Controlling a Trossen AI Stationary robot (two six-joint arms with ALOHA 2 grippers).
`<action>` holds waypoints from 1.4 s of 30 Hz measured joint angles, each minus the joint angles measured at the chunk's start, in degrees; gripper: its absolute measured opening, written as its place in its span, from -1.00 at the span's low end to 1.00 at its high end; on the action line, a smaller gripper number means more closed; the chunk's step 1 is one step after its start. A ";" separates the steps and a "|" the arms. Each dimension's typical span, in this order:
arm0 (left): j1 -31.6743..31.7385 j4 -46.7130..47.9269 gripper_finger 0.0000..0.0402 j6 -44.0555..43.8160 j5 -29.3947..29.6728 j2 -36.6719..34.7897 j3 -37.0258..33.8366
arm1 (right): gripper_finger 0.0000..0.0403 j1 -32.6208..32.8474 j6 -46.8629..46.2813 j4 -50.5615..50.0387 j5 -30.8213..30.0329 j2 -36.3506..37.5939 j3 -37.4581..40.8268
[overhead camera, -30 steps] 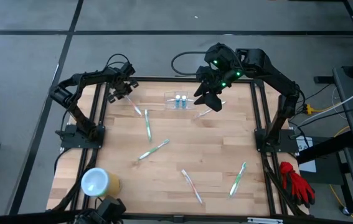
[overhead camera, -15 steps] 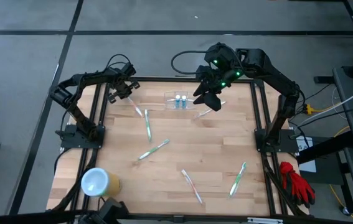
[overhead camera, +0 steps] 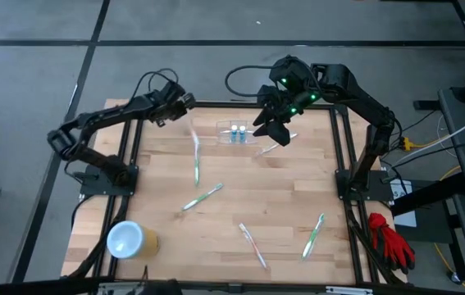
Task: Pick & Place toothbrushing station
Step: Put the top left orange toothbrush into the transparent organizer
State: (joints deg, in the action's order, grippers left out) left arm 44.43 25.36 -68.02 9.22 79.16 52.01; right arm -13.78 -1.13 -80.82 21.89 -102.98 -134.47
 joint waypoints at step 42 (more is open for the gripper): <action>-28.48 -41.69 -0.99 24.83 39.95 8.19 -0.04 | -0.04 0.23 -2.74 1.12 0.20 0.00 0.00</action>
State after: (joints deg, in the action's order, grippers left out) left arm 15.95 -16.33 -43.18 49.17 87.35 51.96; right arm -13.55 -3.88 -79.70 22.09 -102.98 -134.47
